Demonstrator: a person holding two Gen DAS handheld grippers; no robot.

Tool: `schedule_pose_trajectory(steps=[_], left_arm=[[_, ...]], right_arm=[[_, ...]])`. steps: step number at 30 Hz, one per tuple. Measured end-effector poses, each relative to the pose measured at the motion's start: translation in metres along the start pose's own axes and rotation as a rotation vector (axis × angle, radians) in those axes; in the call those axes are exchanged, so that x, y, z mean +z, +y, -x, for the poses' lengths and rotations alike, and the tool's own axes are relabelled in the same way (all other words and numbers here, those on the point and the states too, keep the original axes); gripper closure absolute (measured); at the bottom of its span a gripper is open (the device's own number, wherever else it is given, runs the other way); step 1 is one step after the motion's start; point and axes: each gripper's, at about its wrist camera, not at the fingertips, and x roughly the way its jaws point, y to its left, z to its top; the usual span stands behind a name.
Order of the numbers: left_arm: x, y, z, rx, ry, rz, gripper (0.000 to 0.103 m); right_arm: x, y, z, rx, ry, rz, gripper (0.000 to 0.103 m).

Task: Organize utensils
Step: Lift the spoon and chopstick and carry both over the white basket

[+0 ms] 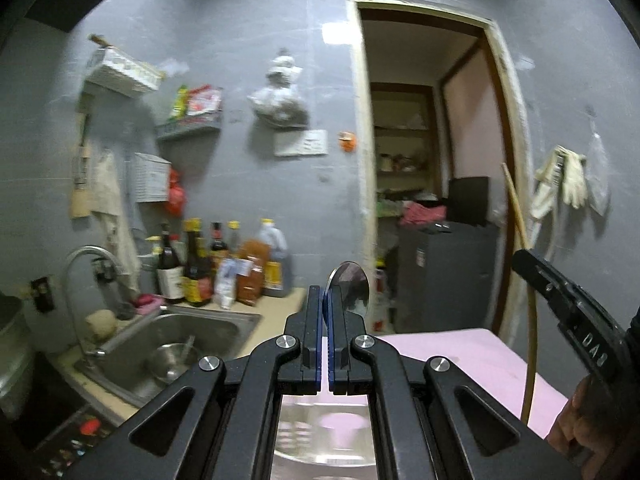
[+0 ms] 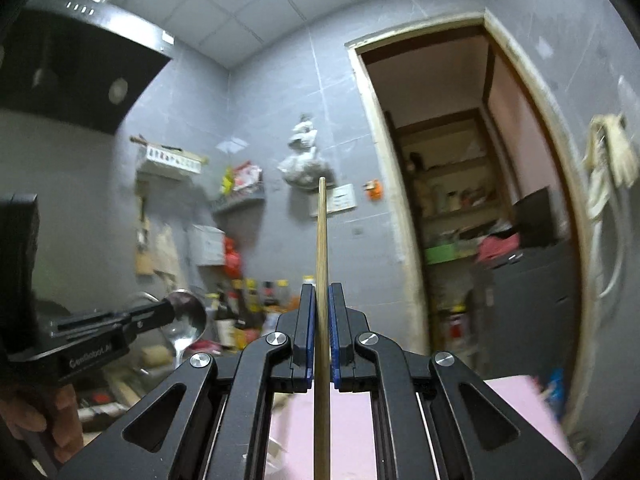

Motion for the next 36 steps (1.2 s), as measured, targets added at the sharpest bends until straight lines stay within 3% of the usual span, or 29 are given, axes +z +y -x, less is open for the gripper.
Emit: schedule_pose_trajectory(steps=[6,13,21,30,36], left_arm=[[0.002,0.045,0.004,0.135,-0.036,0.031,0.103],[-0.010,0.067,-0.020,0.198,-0.024,0.019,0.103],[-0.038,0.064,-0.050,0.189,-0.012,-0.059,0.103],[-0.059,0.061,-0.061,0.192,-0.002,-0.068,0.103],[-0.064,0.054,-0.061,0.116,0.017,-0.080,0.102]], right_arm=[[0.002,0.025,-0.028,0.100,-0.005,-0.080,0.099],[-0.006,0.048,-0.048,0.061,-0.045,-0.039,0.099],[-0.025,0.068,-0.061,-0.037,-0.040,0.138,0.099],[-0.043,0.059,-0.069,-0.038,0.019,0.125,0.099],[-0.054,0.055,-0.065,-0.045,0.075,0.133,0.099]])
